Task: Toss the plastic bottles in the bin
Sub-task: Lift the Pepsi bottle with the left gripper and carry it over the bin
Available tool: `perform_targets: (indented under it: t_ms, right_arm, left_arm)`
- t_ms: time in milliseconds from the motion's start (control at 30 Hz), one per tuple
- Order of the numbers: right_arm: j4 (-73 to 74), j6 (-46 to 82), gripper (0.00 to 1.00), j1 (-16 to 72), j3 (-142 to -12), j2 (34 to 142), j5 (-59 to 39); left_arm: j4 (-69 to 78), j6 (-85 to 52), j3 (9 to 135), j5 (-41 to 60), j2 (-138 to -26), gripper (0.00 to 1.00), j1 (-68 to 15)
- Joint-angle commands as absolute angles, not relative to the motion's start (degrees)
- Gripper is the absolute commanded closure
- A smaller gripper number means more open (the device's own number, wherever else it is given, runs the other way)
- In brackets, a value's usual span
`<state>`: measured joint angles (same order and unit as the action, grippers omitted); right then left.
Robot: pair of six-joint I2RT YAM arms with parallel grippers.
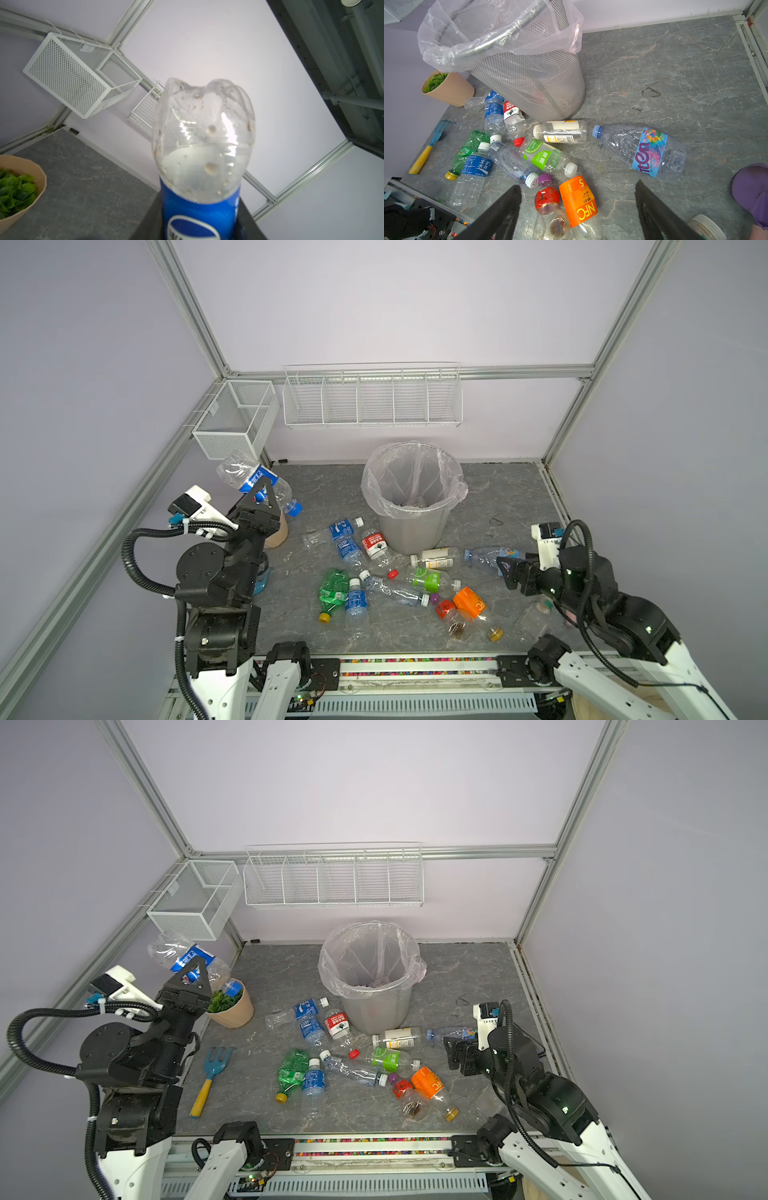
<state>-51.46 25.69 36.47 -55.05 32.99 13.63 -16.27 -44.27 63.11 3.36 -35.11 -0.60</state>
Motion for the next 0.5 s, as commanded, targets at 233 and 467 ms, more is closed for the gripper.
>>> perform_targets:
  t_ms: [233, 467]
  right_arm:
    - [-49.6, 27.5, 0.12, 36.2, -52.9, 32.5, 12.5]
    - [-50.5, 27.4, 0.12, 36.2, -53.0, 32.2, 13.0]
  left_arm:
    - [-7.0, -41.4, 70.1, 3.6, -42.6, 0.83, -5.2]
    - [-6.5, -32.5, 76.5, -3.3, -51.4, 0.84, -17.5]
